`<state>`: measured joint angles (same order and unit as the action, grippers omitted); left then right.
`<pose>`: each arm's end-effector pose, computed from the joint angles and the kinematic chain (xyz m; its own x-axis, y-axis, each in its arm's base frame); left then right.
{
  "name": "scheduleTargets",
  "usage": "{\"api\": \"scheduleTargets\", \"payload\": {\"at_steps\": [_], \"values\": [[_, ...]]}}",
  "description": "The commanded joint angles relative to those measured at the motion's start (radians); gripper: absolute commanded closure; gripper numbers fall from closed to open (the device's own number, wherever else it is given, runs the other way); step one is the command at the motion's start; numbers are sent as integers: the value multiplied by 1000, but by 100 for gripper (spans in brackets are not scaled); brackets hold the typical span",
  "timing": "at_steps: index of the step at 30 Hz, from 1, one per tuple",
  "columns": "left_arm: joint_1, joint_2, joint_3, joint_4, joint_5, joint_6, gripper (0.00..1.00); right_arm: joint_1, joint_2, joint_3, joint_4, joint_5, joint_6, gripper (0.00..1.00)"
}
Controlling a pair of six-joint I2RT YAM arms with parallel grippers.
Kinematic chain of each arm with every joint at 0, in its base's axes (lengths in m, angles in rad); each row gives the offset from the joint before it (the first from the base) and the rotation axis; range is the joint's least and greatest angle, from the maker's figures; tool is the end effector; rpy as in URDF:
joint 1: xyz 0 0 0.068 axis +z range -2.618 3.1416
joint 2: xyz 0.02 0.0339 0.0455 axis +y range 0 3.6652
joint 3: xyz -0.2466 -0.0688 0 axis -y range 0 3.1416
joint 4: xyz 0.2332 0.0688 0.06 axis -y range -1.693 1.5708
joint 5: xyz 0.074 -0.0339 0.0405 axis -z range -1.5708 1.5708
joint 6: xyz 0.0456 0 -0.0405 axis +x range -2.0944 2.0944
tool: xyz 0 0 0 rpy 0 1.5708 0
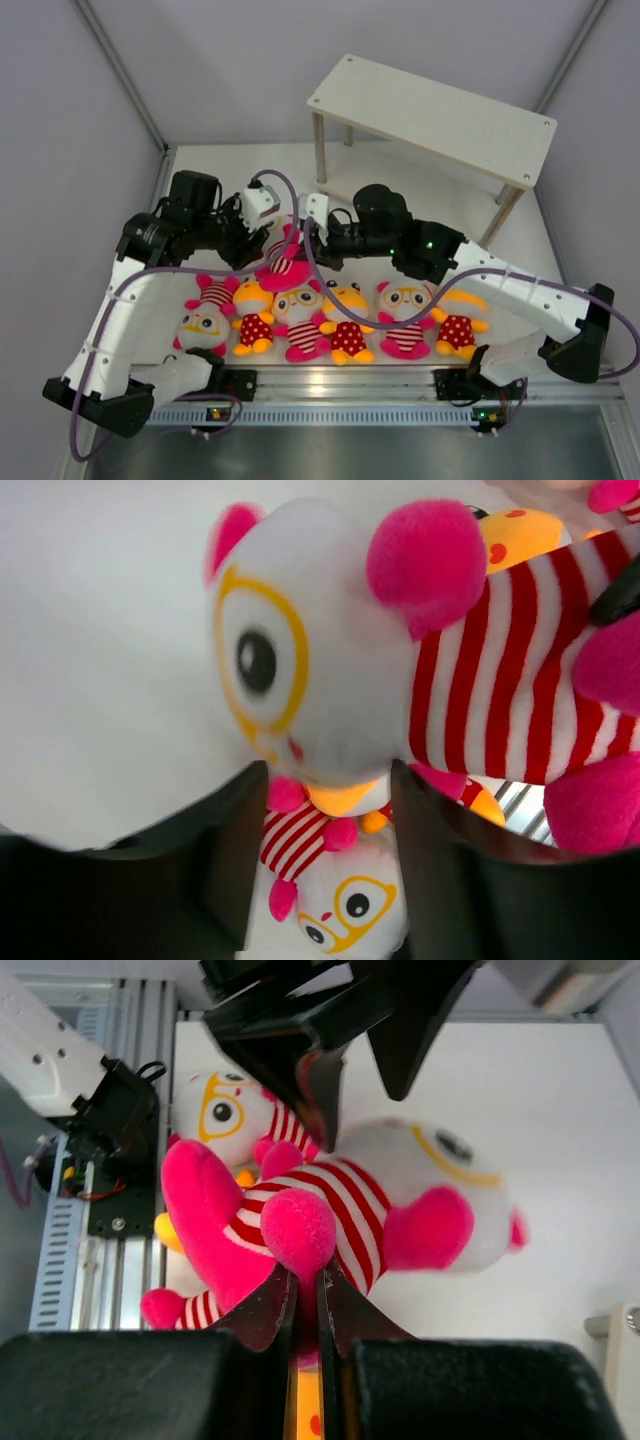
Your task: Place and organize the stuffed toys onto the shelf
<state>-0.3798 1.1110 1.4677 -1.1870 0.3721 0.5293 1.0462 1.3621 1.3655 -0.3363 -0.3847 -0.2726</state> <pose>0.1673 -0.0846 0.3862 -0.3023 0.6271 -0.7178 0.8409 0.5301 0.1090 0.1414 0.2784 0.3775 0.1062 -0.3147 -0.9432 -0.9878 0.0753 -0.1363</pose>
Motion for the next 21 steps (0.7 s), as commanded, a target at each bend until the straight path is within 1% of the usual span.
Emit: {"api": "scheduleTargets", "payload": {"at_steps": [1,2,3,4,5,6,7,9,10,11,13,15,16,17,18,19,20,21], "values": [[-2,-19,19,16,-105,-40,37,8,-75,86,20,114,21,100],[-2,-11,28,20,-222,-66,30,-3,-92,108,22,154,27,100],[-2,-8,52,29,-284,-101,27,-20,-122,124,26,159,38,100],[-1,-7,65,35,-356,-182,24,-72,-136,138,43,162,67,100],[7,-10,87,36,-408,-201,18,-99,-149,170,51,162,81,100],[66,-20,92,44,-413,-210,7,-132,-165,188,56,164,88,100],[99,-33,92,56,-421,-227,3,-184,-169,210,49,170,95,100],[168,-69,88,73,-430,-232,2,-227,-173,286,34,210,90,100],[183,-77,83,72,-429,-230,2,-263,-173,314,26,220,78,100],[196,-95,68,73,-427,-232,2,-279,-172,373,13,240,67,100],[214,-114,42,73,-417,-224,2,-325,-178,434,-3,263,9,100],[217,-137,7,73,-414,-221,2,-350,-204,475,5,354,-42,100],[219,-145,-4,72,-414,-218,2,-391,-216,472,8,378,-104,100],[220,-158,-13,73,-415,-216,2,-417,-225,449,8,458,-131,100],[223,-165,-32,73,-417,-215,2,-454,-247,429,-3,469,-138,100],[226,-169,-40,72,-417,-216,2,-548,-259,405,-21,463,-131,100],[232,-174,-58,72,-417,-216,2,-595,-274,345,-39,437,-120,100],[242,-174,-67,72,-412,-218,2,-670,-306,307,-52,426,-94,100]]}}
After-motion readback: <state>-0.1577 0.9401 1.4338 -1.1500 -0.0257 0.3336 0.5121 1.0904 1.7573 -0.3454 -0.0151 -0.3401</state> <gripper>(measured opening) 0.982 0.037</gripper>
